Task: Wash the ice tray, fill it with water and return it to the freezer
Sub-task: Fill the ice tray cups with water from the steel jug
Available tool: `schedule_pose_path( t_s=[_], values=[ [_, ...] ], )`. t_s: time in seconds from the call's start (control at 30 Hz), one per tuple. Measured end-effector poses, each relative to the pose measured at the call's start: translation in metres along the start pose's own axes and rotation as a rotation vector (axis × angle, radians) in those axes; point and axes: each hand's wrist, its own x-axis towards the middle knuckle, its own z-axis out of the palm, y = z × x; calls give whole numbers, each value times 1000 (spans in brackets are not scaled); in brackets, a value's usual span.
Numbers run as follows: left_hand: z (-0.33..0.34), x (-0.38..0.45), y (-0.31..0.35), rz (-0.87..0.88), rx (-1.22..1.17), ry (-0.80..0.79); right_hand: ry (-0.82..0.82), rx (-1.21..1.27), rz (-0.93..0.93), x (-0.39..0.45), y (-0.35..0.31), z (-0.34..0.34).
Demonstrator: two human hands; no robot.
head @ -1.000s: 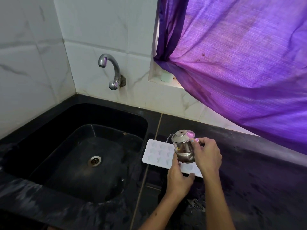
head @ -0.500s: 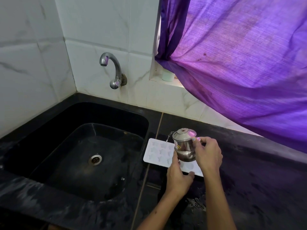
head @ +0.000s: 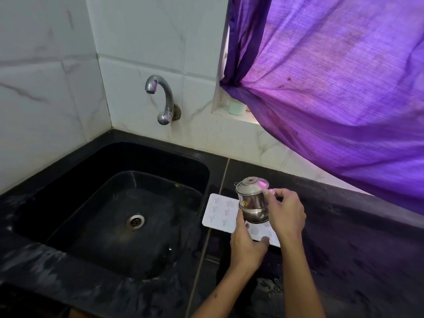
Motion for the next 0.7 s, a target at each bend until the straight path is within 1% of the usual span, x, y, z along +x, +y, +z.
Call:
schedule_pose_path(
  t_s=[0.47, 0.7],
  values=[
    [-6, 1, 0, -53, 19, 25, -31, -103, -53, 1, -5, 13],
    [-6, 0, 0, -63, 8, 29, -30, -80, -38, -1, -2, 14]
  ],
)
